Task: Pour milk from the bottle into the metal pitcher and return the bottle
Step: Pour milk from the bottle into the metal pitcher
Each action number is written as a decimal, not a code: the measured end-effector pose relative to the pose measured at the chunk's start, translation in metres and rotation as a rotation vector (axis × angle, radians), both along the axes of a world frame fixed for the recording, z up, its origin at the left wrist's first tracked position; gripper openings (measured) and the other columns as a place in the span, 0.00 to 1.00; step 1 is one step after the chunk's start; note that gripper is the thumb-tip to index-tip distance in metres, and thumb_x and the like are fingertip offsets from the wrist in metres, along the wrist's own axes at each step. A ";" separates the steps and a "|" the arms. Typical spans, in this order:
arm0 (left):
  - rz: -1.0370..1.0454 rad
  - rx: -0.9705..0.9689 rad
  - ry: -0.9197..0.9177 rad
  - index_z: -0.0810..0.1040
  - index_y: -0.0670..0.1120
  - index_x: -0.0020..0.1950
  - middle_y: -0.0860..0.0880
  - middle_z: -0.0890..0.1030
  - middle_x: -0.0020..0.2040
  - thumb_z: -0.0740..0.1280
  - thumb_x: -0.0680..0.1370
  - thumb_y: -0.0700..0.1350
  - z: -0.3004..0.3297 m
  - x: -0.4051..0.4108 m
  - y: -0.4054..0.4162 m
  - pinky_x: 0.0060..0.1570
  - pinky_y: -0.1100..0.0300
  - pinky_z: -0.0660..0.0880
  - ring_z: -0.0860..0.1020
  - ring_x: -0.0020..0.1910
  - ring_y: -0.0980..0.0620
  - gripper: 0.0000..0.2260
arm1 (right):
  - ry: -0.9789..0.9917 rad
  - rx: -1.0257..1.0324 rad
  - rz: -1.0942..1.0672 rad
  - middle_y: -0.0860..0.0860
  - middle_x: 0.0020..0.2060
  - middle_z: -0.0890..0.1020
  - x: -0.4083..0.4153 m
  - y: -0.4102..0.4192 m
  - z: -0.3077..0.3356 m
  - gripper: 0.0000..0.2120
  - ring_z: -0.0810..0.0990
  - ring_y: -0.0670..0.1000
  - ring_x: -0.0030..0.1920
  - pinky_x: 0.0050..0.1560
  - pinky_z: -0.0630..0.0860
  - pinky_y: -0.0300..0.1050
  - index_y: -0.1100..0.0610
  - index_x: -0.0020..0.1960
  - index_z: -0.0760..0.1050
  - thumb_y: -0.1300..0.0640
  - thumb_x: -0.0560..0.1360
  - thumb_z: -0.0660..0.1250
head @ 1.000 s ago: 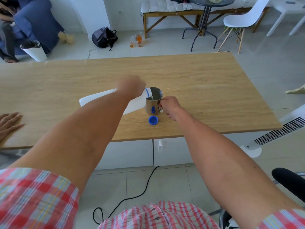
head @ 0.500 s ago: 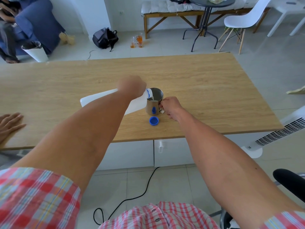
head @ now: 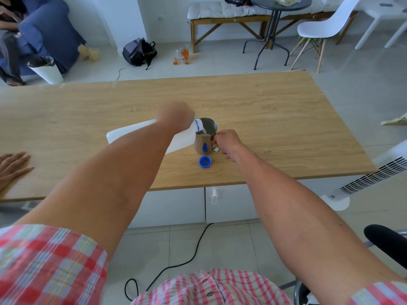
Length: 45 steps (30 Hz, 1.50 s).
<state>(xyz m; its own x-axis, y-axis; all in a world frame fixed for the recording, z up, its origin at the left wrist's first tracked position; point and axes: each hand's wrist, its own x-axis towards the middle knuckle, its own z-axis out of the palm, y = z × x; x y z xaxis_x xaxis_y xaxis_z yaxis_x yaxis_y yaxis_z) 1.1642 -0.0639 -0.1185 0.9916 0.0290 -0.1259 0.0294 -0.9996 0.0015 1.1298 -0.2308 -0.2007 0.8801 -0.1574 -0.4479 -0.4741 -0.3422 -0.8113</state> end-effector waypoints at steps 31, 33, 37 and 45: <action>-0.019 0.073 0.022 0.73 0.46 0.42 0.47 0.75 0.40 0.56 0.80 0.56 -0.003 0.003 -0.001 0.37 0.53 0.70 0.72 0.34 0.47 0.16 | 0.022 0.011 0.013 0.55 0.35 0.73 -0.002 0.000 0.001 0.12 0.62 0.47 0.20 0.19 0.56 0.33 0.57 0.44 0.76 0.67 0.78 0.56; -0.019 0.072 0.030 0.75 0.46 0.44 0.47 0.75 0.40 0.56 0.81 0.56 -0.002 0.003 -0.001 0.37 0.54 0.69 0.72 0.34 0.47 0.16 | 0.025 0.010 0.016 0.55 0.37 0.73 -0.002 -0.001 0.001 0.12 0.61 0.48 0.23 0.20 0.55 0.33 0.57 0.44 0.76 0.67 0.77 0.56; -0.020 0.076 0.037 0.76 0.45 0.46 0.47 0.76 0.40 0.56 0.81 0.55 -0.002 0.003 -0.001 0.38 0.54 0.70 0.72 0.34 0.47 0.17 | 0.030 0.009 0.016 0.56 0.37 0.74 -0.002 0.000 0.001 0.12 0.61 0.47 0.22 0.20 0.56 0.33 0.57 0.44 0.76 0.66 0.78 0.56; -0.005 0.062 0.053 0.75 0.45 0.45 0.46 0.76 0.41 0.56 0.81 0.55 0.000 0.002 -0.001 0.41 0.52 0.71 0.72 0.34 0.46 0.16 | 0.022 0.020 0.022 0.54 0.35 0.72 -0.003 -0.001 0.001 0.12 0.61 0.46 0.21 0.20 0.56 0.35 0.57 0.44 0.77 0.64 0.79 0.57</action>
<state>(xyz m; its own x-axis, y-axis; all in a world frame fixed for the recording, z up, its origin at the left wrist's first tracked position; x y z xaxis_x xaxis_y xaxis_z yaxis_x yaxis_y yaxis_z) 1.1663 -0.0653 -0.1186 0.9838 0.0339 -0.1762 0.0233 -0.9978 -0.0617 1.1267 -0.2320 -0.1997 0.8734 -0.1287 -0.4697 -0.4840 -0.3365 -0.8078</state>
